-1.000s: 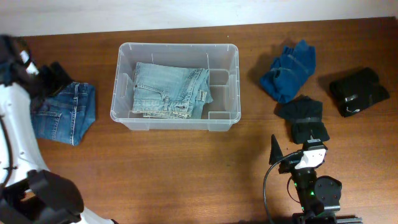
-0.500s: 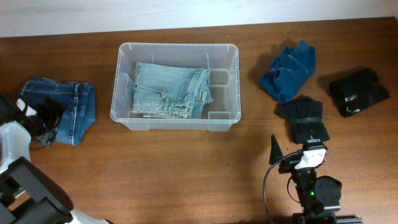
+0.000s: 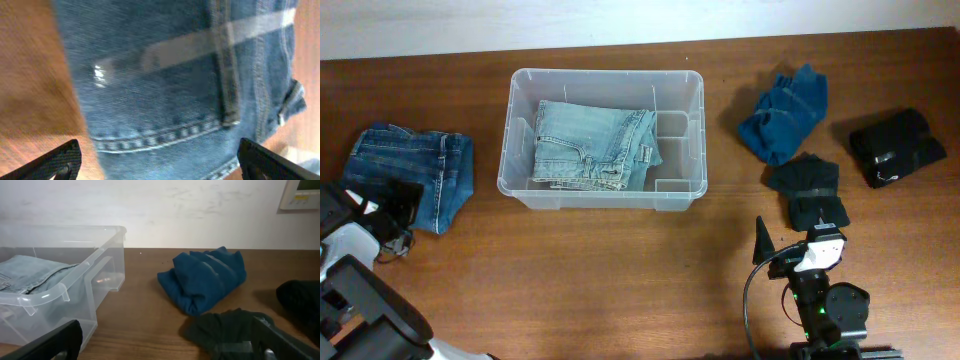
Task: Pack container
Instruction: 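Move the left gripper back and grasp the dark-wash jeans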
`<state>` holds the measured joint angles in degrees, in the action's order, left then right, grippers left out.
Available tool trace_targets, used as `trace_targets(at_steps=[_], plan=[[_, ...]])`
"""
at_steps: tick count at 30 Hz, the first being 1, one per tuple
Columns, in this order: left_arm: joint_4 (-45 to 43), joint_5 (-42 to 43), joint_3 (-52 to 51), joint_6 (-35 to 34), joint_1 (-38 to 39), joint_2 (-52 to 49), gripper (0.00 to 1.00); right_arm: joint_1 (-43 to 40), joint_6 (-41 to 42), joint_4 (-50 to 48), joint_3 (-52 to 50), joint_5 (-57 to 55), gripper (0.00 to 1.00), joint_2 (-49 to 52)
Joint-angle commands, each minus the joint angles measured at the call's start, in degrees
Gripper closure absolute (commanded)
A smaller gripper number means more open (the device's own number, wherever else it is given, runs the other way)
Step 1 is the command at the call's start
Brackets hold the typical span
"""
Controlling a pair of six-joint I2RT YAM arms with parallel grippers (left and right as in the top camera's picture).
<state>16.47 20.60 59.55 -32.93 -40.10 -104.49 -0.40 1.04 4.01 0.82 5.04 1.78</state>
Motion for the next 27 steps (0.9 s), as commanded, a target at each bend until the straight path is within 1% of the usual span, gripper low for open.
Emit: trace_targets(at_steps=[1, 9, 17, 21, 23, 24, 25, 26, 27], plan=[[-1.0, -1.1, -1.1, -0.9, -1.4, 0.0, 0.0, -0.4, -0.2, 0.0, -0.5, -0.3, 0.02, -0.3], [-6.3, -1.7, -1.2, -0.9, -1.6, -2.6, 0.01, -0.4, -0.2, 0.0, -0.5, -0.3, 0.02, -0.3], [-7.4, -1.7, -1.2, -1.0, -1.6, -5.9, 0.01, -0.4, -0.2, 0.0, -0.5, -0.3, 0.02, -0.3], [-10.6, -1.7, -1.2, -3.1, -1.5, -6.3, 0.02, -0.4, -0.2, 0.0, -0.5, -0.3, 0.02, -0.3], [-12.9, -1.8, -1.2, -3.8, -1.3, -6.4, 0.11, -0.4, -0.2, 0.0, -0.5, -0.3, 0.02, -0.3], [-14.0, -2.0, -1.2, -3.8, -1.2, -6.4, 0.22, -0.4, -0.2, 0.0, -0.5, -0.3, 0.02, -0.3], [-15.2, -2.0, -1.2, -3.8, -0.9, -6.4, 0.36, -0.4, -0.2, 0.0, -0.5, -0.3, 0.02, -0.3], [-16.4, -2.0, -1.2, -3.8, -0.5, -6.4, 0.62, -0.4, -0.2, 0.0, -0.5, -0.3, 0.02, -0.3], [-17.2, -2.0, -1.2, -3.8, -0.2, -6.4, 0.75, -0.4, -0.2, 0.0, -0.5, -0.3, 0.02, -0.3]])
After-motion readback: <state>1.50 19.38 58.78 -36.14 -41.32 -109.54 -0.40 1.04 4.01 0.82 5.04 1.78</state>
